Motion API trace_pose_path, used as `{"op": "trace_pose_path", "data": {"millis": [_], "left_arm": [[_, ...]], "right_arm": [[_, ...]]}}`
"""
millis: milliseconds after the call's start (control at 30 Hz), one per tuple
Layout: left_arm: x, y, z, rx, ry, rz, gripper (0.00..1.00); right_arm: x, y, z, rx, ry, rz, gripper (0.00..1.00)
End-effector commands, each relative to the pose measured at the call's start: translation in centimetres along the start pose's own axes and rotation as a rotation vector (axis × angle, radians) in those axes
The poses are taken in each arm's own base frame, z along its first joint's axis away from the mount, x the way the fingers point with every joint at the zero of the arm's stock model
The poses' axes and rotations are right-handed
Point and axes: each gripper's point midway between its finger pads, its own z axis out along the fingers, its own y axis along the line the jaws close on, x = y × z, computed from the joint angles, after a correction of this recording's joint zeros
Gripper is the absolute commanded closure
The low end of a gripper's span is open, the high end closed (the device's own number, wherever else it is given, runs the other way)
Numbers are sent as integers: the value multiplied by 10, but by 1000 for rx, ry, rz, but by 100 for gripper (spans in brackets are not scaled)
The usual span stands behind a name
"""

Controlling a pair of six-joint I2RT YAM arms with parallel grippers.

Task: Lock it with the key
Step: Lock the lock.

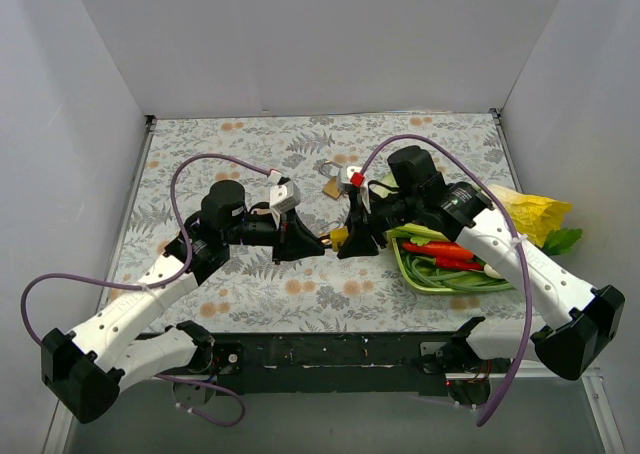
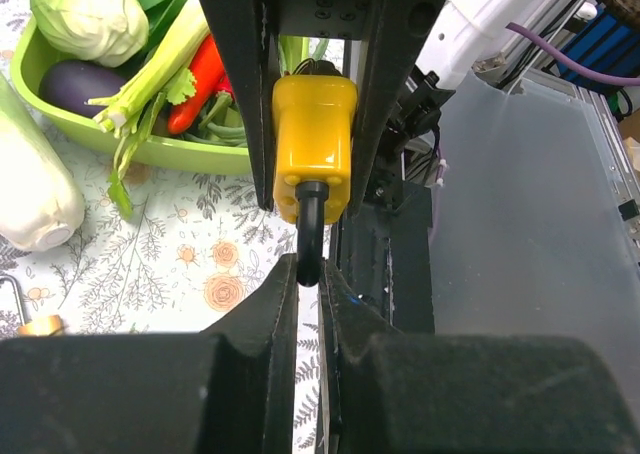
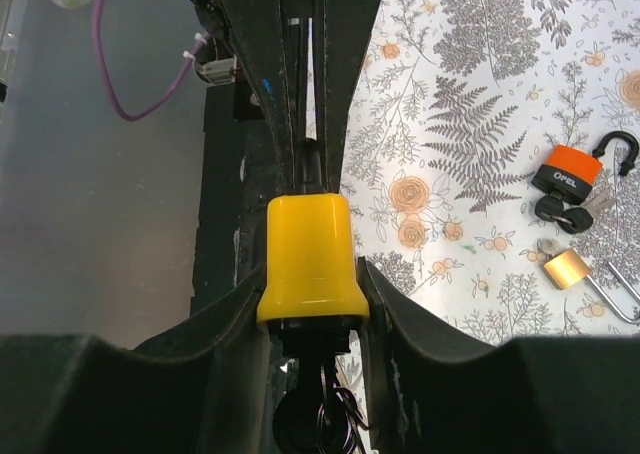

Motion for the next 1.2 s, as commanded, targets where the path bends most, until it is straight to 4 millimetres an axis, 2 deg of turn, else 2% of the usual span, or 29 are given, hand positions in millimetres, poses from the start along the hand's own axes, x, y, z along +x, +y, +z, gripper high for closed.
{"op": "trace_pose_path", "data": {"millis": [0, 267, 533, 733, 933, 1033, 1100, 1167], "left_arm": [[-42, -10, 5, 8, -137, 162, 100], [-50, -16, 14, 70, -138, 94, 100], [-64, -18, 18, 76, -187, 96, 100], [-80, -19, 12, 41, -229, 145, 100], [-71, -18, -8, -41, -216, 144, 100], [-61, -20, -15, -65, -209, 127, 92], [-48, -17, -17, -76, -193, 112, 78], [-47, -17, -23, -94, -211, 103, 67]], "right_arm": [[-42, 35, 13, -188, -144, -126, 99], [-46, 30, 18, -181, -153, -124, 99], [-36, 33, 31, -211, -132, -125, 99], [-22, 31, 32, -201, -95, -124, 99], [-19, 16, 16, -134, -102, -66, 99], [-30, 4, 3, -102, -142, -36, 99], [-40, -1, -7, -88, -175, -16, 99], [-51, -4, -13, -90, -211, 17, 99]]}}
